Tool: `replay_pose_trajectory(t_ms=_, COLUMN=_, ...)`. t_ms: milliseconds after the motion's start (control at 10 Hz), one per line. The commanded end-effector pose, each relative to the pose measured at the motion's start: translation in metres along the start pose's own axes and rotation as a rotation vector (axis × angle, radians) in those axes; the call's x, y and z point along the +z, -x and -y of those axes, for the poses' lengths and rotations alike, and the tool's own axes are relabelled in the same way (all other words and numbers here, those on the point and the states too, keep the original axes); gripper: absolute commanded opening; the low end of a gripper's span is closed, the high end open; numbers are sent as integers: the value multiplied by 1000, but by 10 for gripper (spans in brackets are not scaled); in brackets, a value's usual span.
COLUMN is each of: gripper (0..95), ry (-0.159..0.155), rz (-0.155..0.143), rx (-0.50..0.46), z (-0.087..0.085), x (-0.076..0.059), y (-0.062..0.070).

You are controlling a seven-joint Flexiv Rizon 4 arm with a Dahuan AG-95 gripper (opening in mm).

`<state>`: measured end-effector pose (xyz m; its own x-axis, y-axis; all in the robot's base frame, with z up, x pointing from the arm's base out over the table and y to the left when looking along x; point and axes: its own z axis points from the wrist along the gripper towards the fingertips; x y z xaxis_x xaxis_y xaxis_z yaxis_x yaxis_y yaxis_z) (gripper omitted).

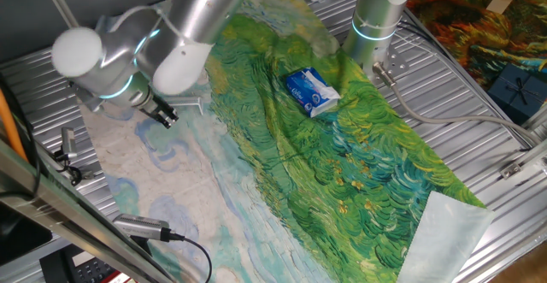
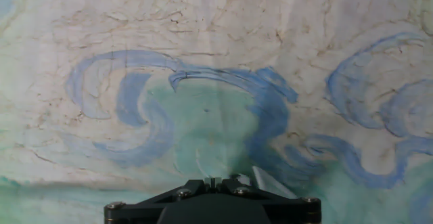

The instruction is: Push the soccer ball into the goal

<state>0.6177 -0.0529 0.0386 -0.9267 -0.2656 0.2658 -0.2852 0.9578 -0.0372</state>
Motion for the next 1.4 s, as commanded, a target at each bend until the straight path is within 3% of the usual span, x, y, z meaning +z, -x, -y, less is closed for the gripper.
replay_pose_trajectory(t_ms=100, gripper=0, ry=54, rz=15, rx=6, z=-2, x=-9, y=11)
replay_pose_trajectory(t_ms=200, gripper=0, ry=90, rz=72, rx=11, z=-5, x=-10, y=14)
replay_pose_trajectory(t_ms=300, gripper=0, ry=121, rz=110, rx=23, z=-8, x=-11, y=17)
replay_pose_trajectory(t_ms=400, gripper=0, ry=156, rz=146, rx=48, z=-15, x=-14, y=24)
replay_pose_trajectory(t_ms=500, gripper=0, ry=164, rz=160, rx=65, z=-23, x=-17, y=29)
replay_pose_trajectory(t_ms=600, gripper=0, ry=158, rz=171, rx=93, z=-41, x=-23, y=42)
replay_pose_trajectory(t_ms=800, gripper=0, ry=154, rz=176, rx=111, z=-60, x=-28, y=53)
replay_pose_trajectory(t_ms=1000, gripper=0, ry=149, rz=176, rx=120, z=-69, x=-33, y=53)
replay_pose_trajectory(t_ms=1400, gripper=0, ry=144, rz=178, rx=121, z=-69, x=-32, y=53)
